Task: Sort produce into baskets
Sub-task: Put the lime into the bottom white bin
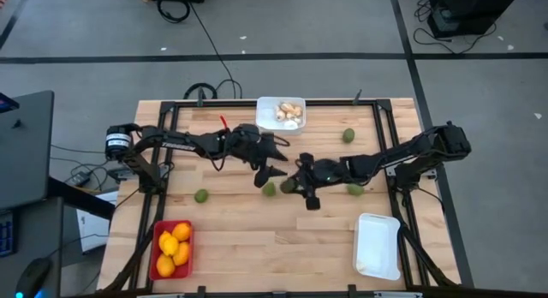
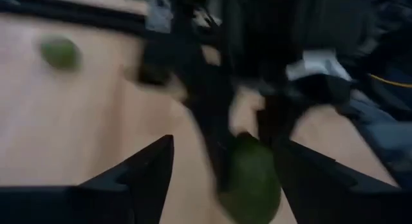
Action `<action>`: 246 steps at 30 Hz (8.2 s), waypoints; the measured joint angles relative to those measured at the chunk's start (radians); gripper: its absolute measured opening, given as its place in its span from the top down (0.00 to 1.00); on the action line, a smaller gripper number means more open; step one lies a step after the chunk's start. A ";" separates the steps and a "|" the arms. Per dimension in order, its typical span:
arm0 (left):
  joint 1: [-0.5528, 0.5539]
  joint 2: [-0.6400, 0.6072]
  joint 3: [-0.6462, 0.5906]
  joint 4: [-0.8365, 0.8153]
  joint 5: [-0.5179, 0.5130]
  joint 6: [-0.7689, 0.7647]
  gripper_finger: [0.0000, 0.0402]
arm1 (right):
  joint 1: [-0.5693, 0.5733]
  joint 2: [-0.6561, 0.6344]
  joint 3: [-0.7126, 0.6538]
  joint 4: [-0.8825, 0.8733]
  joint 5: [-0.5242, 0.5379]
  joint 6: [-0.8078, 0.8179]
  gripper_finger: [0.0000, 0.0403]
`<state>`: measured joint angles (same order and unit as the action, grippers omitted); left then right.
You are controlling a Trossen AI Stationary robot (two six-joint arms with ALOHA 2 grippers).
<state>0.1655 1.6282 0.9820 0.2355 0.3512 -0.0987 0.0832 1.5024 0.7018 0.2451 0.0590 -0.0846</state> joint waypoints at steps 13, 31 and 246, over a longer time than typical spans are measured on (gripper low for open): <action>0.004 0.002 -0.002 0.106 -0.224 0.031 0.30 | 0.113 -0.082 0.341 -1.057 -0.008 0.489 0.49; 0.004 0.002 -0.005 0.239 -0.220 0.141 0.30 | 0.566 -0.090 0.494 -1.510 -0.292 1.241 0.49; -0.063 0.344 0.069 0.642 -0.008 -0.195 0.32 | 0.913 -0.082 0.291 -1.456 -0.180 1.723 0.28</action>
<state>0.1027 1.9720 1.0508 0.8772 0.3432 -0.2942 0.9960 1.4200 0.9931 -1.2109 -0.1213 1.6388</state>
